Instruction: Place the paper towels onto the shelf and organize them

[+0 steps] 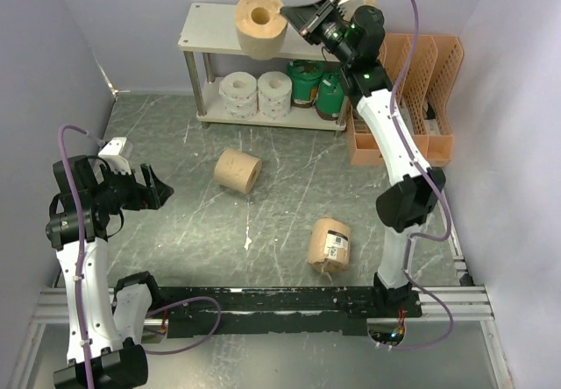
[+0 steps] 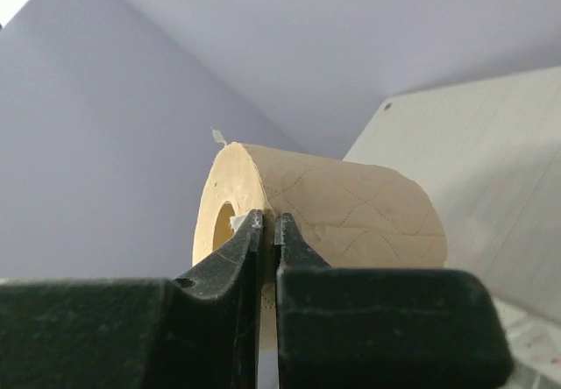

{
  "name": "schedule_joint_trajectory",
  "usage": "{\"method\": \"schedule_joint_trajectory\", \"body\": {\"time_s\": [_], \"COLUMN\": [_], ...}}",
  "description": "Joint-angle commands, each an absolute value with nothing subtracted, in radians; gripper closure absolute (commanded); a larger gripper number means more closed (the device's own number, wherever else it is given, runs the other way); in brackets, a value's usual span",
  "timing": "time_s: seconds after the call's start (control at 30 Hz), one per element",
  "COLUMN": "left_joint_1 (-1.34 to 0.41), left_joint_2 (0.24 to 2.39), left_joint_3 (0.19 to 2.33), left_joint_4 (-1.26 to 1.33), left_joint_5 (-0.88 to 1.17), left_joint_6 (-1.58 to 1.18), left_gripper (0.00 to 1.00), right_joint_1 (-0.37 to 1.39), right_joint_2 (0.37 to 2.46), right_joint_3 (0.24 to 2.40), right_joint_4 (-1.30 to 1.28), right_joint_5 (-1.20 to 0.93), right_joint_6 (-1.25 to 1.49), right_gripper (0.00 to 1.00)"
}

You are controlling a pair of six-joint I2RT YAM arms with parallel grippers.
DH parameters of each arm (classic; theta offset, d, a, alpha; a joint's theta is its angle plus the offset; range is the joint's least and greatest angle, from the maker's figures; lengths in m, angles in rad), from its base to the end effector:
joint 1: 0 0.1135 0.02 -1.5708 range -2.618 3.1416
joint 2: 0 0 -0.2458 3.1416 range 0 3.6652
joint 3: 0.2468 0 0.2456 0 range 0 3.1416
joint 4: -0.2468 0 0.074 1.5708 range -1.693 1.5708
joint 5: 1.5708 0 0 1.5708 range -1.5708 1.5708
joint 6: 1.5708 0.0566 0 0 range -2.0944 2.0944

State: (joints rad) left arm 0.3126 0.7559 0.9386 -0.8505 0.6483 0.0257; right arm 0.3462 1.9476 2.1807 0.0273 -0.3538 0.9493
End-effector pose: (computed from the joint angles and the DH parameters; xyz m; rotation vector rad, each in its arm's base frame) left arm 0.1608 0.0161 0.3106 0.0385 2.1307 -0.5249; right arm 0.4177 0.1715 0.4882 0.1059 1.4491 1.3129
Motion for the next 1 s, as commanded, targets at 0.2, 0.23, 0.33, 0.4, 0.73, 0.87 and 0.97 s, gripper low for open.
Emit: {"method": "schedule_joint_trajectory", "body": {"time_s": [0.2, 0.23, 0.33, 0.4, 0.73, 0.87, 0.97], "left_joint_1": [0.324, 0.325, 0.325, 0.324, 0.328, 0.328, 0.328], "left_joint_2": [0.755, 0.755, 0.763, 0.765, 0.763, 0.760, 0.757], "left_joint_3": [0.933, 0.933, 0.933, 0.933, 0.933, 0.933, 0.933], "left_joint_4": [-0.846, -0.846, -0.845, -0.845, -0.844, -0.845, -0.845], "left_joint_5": [0.668, 0.668, 0.670, 0.670, 0.669, 0.668, 0.669], "left_joint_6": [0.029, 0.029, 0.030, 0.029, 0.029, 0.028, 0.029], "left_gripper": [0.05, 0.05, 0.05, 0.05, 0.05, 0.05, 0.05], "right_joint_1": [0.322, 0.323, 0.329, 0.339, 0.390, 0.407, 0.417], "right_joint_2": [2.107, 2.127, 2.178, 2.181, 2.273, 2.314, 2.312], "right_joint_3": [2.324, 2.348, 2.366, 2.342, 2.397, 2.445, 2.457], "right_joint_4": [0.128, 0.123, 0.146, 0.177, 0.263, 0.295, 0.308], "right_joint_5": [-0.170, -0.174, -0.184, -0.169, -0.045, 0.007, 0.025], "right_joint_6": [1.079, 1.088, 1.127, 1.143, 1.196, 1.169, 1.125], "right_gripper": [1.00, 1.00, 1.00, 1.00, 1.00, 0.98, 0.64]}}
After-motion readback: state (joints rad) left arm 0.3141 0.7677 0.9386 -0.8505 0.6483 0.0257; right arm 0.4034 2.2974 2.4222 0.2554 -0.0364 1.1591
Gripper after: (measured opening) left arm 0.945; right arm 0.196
